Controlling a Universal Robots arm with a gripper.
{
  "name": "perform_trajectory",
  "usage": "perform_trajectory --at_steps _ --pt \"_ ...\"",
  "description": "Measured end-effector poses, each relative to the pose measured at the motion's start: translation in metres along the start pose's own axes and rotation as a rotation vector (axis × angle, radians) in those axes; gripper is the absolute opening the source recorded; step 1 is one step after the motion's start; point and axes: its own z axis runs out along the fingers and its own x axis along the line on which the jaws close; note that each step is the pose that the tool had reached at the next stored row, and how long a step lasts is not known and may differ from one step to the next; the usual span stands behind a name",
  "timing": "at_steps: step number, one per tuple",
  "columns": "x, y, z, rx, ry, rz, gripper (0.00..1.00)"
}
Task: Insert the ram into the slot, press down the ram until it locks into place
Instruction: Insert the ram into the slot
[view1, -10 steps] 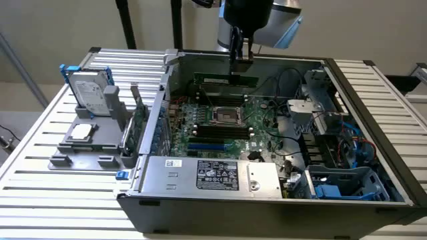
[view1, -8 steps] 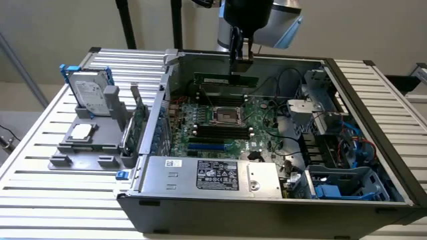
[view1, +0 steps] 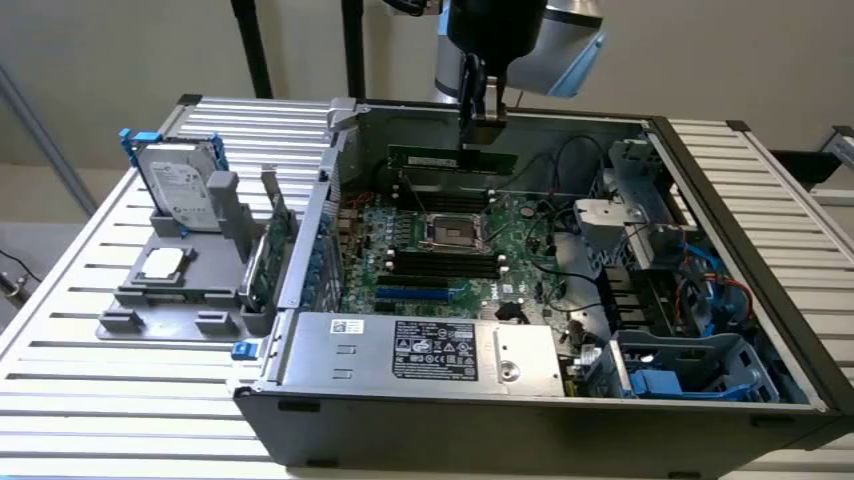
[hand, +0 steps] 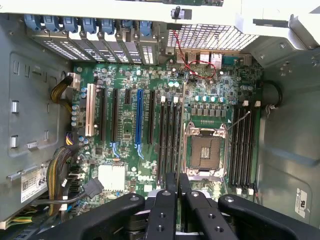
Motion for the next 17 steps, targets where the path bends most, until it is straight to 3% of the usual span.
perform_trajectory --at_steps 4,17 --pt "0.000 -0.0019 0.0018 0.0000 0.0000 0.000 0.13" --pt "0.000 -0.0159 0.0249 0.0001 -0.0001 0.000 0.13"
